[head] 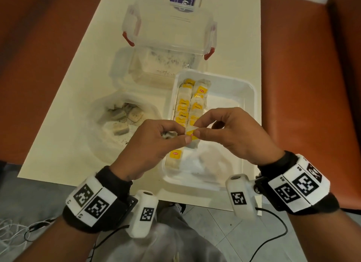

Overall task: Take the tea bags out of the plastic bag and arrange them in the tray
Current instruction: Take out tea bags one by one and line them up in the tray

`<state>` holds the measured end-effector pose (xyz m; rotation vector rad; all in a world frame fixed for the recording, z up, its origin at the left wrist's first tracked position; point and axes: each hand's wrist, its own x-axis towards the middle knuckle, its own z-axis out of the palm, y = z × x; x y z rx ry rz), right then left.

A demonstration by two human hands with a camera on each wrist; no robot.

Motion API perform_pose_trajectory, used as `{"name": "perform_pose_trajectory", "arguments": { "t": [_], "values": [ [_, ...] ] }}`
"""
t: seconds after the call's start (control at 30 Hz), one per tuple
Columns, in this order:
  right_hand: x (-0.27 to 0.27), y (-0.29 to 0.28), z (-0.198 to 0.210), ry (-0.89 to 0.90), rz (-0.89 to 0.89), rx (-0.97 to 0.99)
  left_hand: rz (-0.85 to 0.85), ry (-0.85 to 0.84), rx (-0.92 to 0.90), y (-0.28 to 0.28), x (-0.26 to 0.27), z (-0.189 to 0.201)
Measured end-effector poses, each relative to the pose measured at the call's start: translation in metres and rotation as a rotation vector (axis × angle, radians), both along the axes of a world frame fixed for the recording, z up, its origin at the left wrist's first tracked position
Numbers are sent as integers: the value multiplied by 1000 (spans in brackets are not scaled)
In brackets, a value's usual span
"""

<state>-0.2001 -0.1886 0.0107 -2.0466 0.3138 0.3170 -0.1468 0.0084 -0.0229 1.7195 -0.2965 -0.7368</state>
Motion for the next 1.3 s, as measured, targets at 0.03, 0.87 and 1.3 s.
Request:
{"name": "perform_pose_trajectory", "arguments": {
  "t": [0.03, 0.87, 1.3],
  "values": [
    [2, 0, 0, 6, 37, -30, 0, -23, 29, 1, 0, -3],
    [37, -3, -58, 346, 341, -499, 124, 0, 111, 25, 5, -4],
    [42, -4, -63, 337, 275, -446, 166, 100, 81, 23, 5, 1]
  ]
}}
